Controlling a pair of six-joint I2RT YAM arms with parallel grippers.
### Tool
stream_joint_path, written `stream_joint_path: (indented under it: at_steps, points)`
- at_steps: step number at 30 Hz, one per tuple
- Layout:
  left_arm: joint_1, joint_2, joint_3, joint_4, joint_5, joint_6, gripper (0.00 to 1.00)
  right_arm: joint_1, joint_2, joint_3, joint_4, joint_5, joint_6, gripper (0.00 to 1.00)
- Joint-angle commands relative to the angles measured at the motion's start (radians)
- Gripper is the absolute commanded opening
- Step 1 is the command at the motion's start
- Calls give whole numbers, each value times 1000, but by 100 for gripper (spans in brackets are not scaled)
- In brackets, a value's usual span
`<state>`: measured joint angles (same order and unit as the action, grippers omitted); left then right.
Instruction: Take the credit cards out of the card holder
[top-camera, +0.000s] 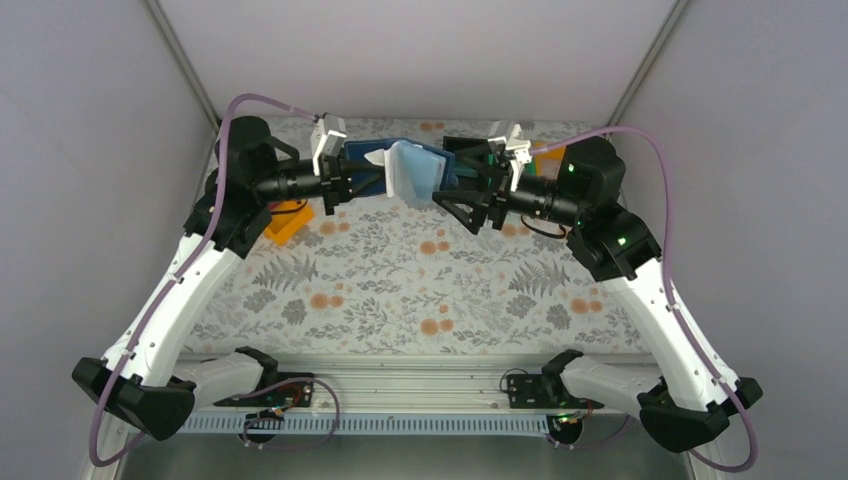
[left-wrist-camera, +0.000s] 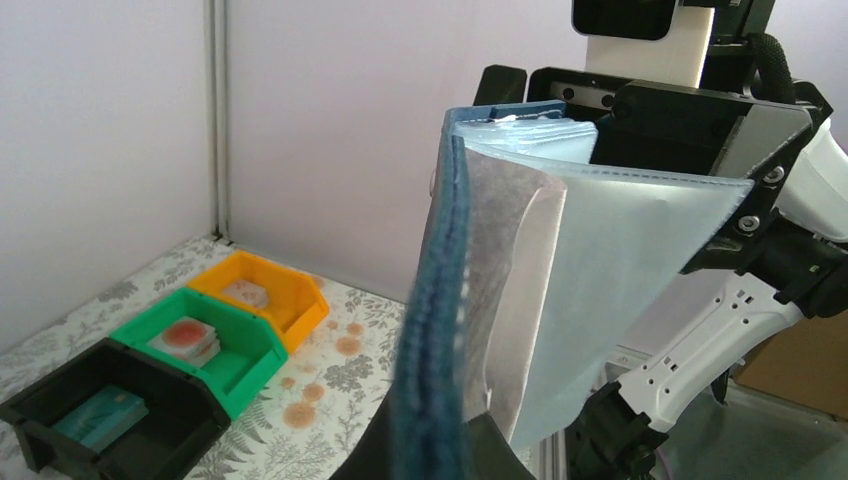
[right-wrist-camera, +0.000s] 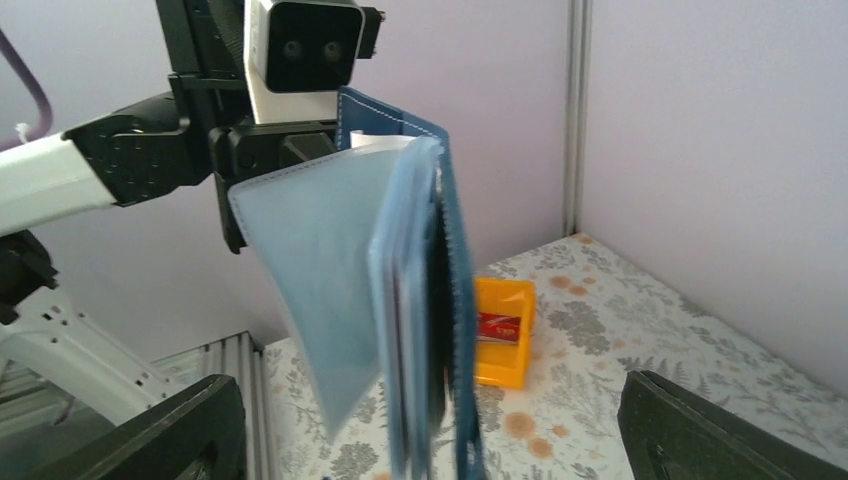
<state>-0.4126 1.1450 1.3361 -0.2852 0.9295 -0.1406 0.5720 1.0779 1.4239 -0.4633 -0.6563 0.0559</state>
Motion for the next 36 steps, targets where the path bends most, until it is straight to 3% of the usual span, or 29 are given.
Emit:
stream_joint_path:
  at_steps: [1,6,10,13,21,24,26,29,36]
  points:
    - [0,-24,-18,49,29,-6,2,4,-25,24,-26,83,-68,95]
    - [-1,-25,-21,52,29,-6,2,-6,26,79,-82,69,-78,92]
    - [-1,-20,-17,57,32,-10,2,-7,106,145,-143,1,-61,72]
    - [-1,-22,-20,63,45,-8,2,-8,60,89,-101,21,-79,57]
    - [-5,-28,-34,72,75,12,2,-10,61,79,-149,-155,-147,47]
    - [-8,-36,-41,66,93,44,2,-11,55,64,-169,-152,-174,42]
    - [-9,-39,-42,60,107,62,2,-11,55,60,-153,-133,-157,36]
    - [-18,-41,-47,63,124,83,2,-12,73,62,-100,-101,-79,20]
    - [-42,-43,-82,141,155,44,2,8,97,45,-8,-63,17,27]
